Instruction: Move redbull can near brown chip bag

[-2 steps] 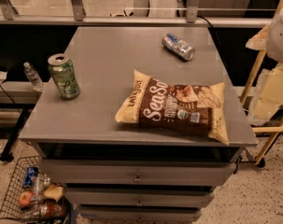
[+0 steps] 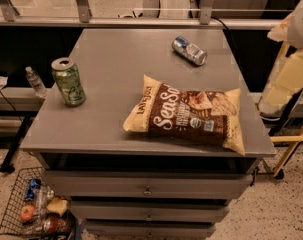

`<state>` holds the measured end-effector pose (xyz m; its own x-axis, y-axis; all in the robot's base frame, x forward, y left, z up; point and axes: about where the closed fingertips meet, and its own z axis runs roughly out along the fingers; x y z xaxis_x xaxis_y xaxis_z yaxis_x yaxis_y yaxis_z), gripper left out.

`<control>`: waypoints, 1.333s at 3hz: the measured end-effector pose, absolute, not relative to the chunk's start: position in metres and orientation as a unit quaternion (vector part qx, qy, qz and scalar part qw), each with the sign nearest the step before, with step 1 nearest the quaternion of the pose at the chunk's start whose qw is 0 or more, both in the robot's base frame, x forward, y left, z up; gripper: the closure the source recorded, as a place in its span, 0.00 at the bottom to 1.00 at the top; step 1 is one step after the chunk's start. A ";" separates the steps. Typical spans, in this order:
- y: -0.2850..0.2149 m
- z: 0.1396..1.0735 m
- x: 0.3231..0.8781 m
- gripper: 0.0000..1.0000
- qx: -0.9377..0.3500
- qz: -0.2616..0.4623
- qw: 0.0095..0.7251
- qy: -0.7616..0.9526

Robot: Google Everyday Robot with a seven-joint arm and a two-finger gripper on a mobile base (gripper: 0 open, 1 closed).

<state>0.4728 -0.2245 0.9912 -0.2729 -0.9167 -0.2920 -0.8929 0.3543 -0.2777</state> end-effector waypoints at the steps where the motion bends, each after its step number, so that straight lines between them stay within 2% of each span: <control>1: -0.235 1.001 0.530 0.00 -0.503 0.001 0.264 0.823; 2: -0.239 1.010 0.574 0.00 -0.430 -0.004 0.316 0.846; 3: -0.238 1.024 0.590 0.00 -0.392 -0.006 0.353 0.849; 4: -0.238 1.024 0.590 0.00 -0.393 -0.006 0.353 0.849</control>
Offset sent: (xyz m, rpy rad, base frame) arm 0.1722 -0.0290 -0.0146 0.3057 -0.2570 -0.5392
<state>0.5898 -0.2378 1.0240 -0.4421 -0.6715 -0.5946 -0.6627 0.6913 -0.2880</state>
